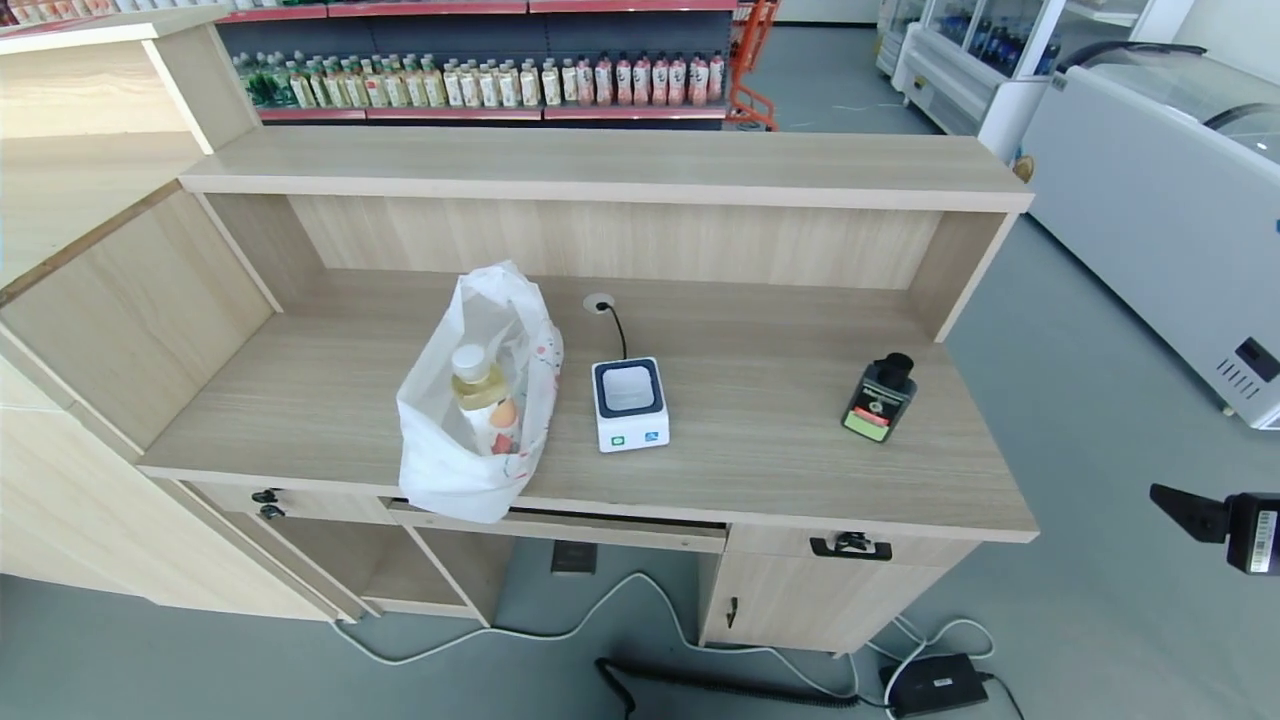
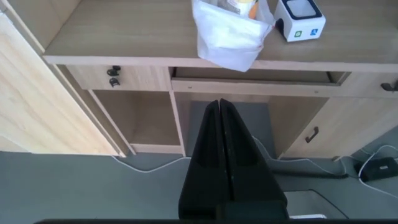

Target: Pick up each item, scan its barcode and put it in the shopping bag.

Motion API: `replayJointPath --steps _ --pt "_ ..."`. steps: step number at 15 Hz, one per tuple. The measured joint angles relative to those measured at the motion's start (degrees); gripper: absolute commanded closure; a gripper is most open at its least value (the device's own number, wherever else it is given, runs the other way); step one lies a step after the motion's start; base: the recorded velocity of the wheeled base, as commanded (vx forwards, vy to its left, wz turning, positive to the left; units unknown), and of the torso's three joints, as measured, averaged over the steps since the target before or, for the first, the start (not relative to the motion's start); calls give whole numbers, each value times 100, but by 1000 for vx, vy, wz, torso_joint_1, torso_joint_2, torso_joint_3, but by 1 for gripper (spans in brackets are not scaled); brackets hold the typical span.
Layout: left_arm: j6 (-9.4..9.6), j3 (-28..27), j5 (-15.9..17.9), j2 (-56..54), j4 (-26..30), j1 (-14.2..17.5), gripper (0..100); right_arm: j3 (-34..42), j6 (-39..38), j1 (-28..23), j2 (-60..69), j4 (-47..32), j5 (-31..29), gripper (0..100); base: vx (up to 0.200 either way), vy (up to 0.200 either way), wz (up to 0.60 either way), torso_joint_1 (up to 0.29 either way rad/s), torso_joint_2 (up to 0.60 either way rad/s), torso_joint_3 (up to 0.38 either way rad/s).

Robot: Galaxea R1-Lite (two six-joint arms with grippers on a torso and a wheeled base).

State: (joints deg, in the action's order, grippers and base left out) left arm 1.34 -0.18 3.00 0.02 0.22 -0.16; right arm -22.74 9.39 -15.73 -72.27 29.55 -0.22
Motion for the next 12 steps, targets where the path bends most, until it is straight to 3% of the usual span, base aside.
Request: replayJointPath --steps 1,4,6,12 --pt "-6 0 0 0 2 0 100 -91 -4 2 -77 9 1 0 0 0 0 0 0 0" --pt "-6 0 0 0 5 -11 100 -300 -2 5 -286 6 12 0 200 -200 0 1 4 4" --pt "-4 0 -2 0 5 -5 100 -435 154 5 -468 11 32 0 200 0 0 -5 0 2" --pt "-11 0 0 0 5 -5 100 -695 394 471 -1261 428 981 0 0 0 0 0 0 0"
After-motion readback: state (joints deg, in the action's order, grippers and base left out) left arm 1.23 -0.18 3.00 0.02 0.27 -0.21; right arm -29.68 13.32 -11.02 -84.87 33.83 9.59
